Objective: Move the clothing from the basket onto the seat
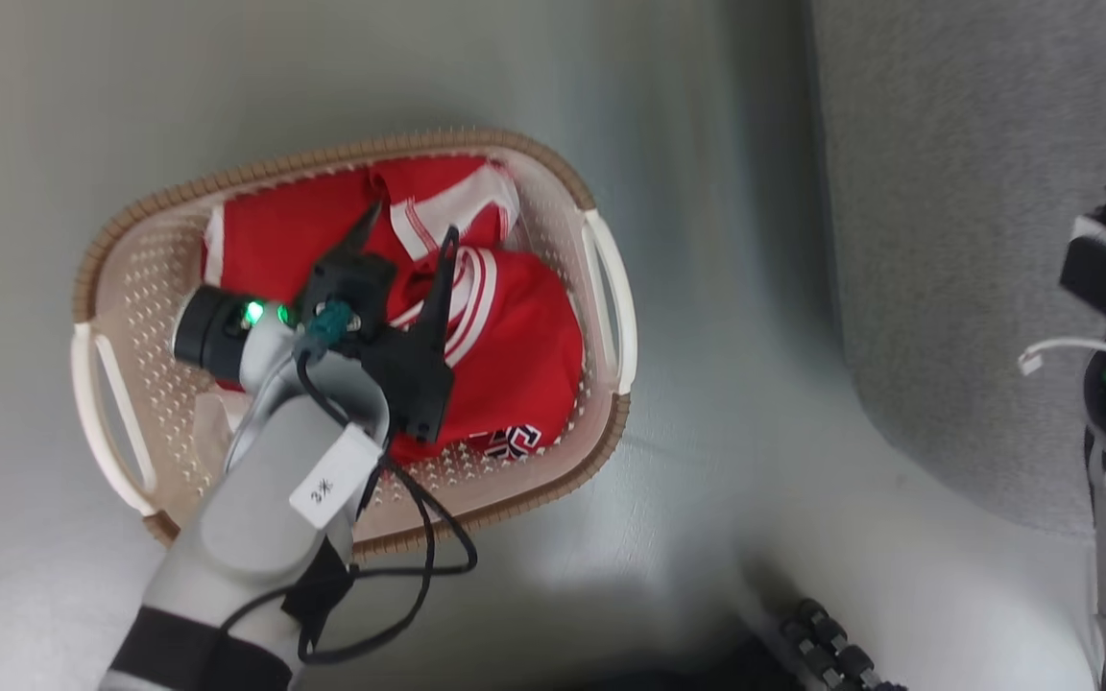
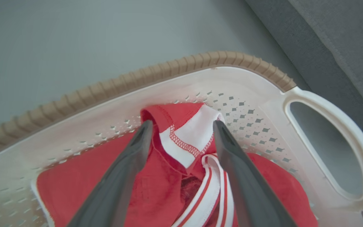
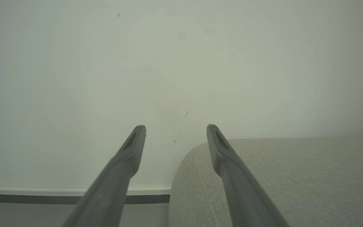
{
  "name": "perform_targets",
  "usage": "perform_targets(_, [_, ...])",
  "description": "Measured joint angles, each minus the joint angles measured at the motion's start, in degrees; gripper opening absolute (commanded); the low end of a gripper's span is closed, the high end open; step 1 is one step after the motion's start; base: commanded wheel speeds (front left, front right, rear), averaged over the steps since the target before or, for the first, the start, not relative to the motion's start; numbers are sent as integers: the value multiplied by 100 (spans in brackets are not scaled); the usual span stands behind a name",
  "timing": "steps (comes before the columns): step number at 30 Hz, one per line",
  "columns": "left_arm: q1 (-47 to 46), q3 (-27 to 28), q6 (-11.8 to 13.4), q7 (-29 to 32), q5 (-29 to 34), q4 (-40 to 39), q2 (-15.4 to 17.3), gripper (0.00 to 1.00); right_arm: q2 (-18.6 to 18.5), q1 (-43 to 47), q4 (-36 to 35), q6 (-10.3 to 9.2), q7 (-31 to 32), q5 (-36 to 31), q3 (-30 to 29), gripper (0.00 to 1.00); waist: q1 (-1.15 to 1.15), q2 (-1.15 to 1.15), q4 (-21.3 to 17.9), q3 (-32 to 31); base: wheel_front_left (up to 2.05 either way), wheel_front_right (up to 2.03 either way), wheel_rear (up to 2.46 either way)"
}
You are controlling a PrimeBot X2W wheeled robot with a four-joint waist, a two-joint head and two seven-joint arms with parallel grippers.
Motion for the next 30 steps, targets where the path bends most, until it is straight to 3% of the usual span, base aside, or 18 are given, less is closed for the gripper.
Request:
perform_targets(10, [-362, -141, 2, -36, -183, 403, 0, 100, 13, -149, 64, 0, 0, -44, -36, 100, 0, 0, -1, 570, 0, 0, 0])
perform_targets(23, [-850, -338, 57, -168, -358, 646, 0, 100, 16, -167, 81, 1, 0, -134, -26, 100, -1, -1, -14, 732, 0, 0, 0])
perform_targets(24, [-868, -366, 58, -203, -372, 651, -1, 95, 21, -167, 89, 1, 0, -135, -22, 100, -1, -1, -18, 736, 0, 0, 0])
perform_targets(25, [-889, -402, 57, -203, -404, 665, -2, 67, 25, -167, 96, 1, 0, -135, -19, 100, -1, -1, -21, 739, 0, 0, 0])
perform_targets(28, [-949, -501, 52, -211, -488, 723, -2, 6, 41, -172, 116, 2, 0, -135, -12, 100, -1, -1, -30, 746, 0, 0, 0])
perform_targets(30, [-966, -566, 22, -212, -572, 756, -1, 0, 45, -181, 140, 3, 0, -136, -12, 100, -1, -1, -36, 747, 0, 0, 0])
